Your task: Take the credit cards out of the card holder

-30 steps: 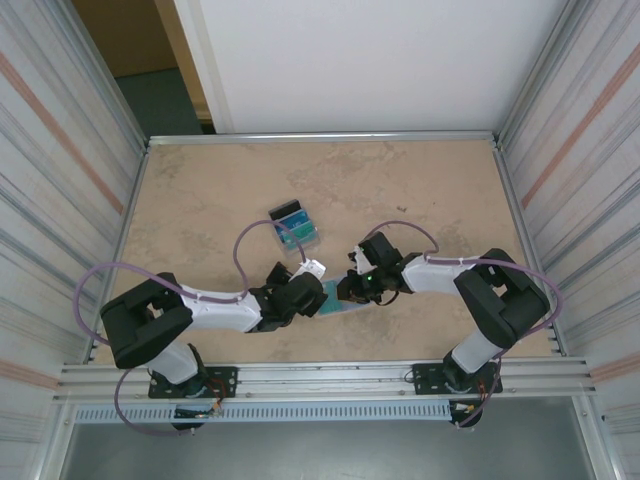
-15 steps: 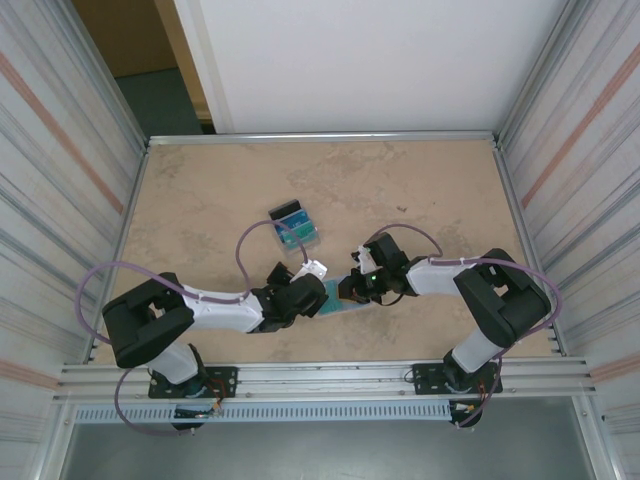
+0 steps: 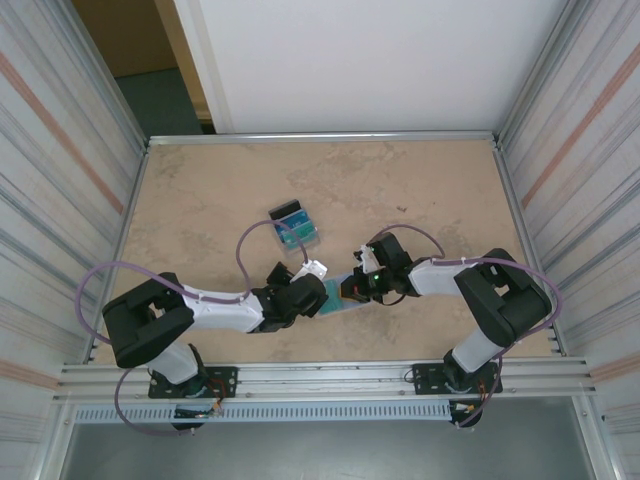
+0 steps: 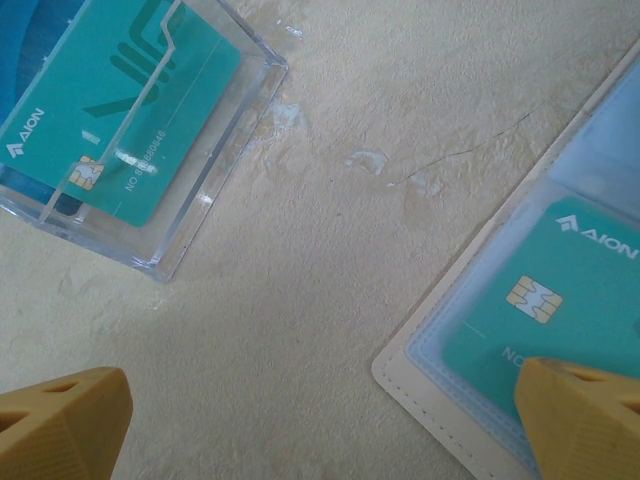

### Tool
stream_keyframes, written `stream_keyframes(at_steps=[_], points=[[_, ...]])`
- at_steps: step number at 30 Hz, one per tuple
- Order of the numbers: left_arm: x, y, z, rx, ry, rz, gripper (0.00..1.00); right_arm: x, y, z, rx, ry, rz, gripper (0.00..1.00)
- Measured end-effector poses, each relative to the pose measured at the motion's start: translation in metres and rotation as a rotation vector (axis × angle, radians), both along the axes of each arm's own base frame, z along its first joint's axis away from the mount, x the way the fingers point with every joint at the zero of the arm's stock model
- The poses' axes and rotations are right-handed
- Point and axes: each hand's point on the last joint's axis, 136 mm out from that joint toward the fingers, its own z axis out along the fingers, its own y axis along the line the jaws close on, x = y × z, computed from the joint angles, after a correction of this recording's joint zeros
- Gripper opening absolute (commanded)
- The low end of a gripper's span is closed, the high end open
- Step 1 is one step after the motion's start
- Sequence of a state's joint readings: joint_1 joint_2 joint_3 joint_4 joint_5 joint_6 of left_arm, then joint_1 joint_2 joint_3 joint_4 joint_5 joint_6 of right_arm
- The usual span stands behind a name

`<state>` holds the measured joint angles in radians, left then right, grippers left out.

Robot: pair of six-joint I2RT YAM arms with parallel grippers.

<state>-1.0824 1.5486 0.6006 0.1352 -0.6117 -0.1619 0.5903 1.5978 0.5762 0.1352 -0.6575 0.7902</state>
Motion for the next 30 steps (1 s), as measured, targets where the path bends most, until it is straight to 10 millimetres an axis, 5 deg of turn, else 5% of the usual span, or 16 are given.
stream_keyframes(at_steps=[30], points=[[0.001,-0.007,0.005,0.011,-0.001,-0.036,0.99,0.006,-0.015,0.003,-0.046,-0.016,-0.047,0.0]])
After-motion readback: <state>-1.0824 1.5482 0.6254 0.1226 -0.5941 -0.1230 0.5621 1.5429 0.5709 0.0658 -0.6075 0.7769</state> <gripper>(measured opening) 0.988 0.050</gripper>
